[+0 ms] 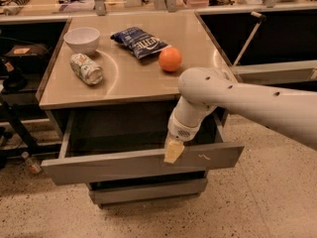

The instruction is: Open top drawer

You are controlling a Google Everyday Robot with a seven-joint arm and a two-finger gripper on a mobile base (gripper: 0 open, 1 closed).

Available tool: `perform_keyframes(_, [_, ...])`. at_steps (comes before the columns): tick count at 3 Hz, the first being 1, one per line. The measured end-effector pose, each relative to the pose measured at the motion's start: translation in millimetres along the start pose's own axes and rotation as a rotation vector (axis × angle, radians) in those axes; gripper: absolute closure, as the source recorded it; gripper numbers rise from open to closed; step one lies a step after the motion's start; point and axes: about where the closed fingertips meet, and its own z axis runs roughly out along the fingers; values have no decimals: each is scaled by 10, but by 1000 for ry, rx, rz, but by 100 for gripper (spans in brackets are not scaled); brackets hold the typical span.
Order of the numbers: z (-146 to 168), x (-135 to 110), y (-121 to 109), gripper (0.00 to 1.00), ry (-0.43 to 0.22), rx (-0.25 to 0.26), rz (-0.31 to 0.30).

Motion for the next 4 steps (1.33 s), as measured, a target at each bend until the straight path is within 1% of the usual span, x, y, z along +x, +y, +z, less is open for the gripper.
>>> perform_keyframes(1, [-63, 88, 204, 100, -15, -12, 25])
perform_keyframes(2, [-52, 94, 208, 100, -15, -12, 26])
perform_keyframes(4, [-81, 178, 498, 100, -46, -8, 89])
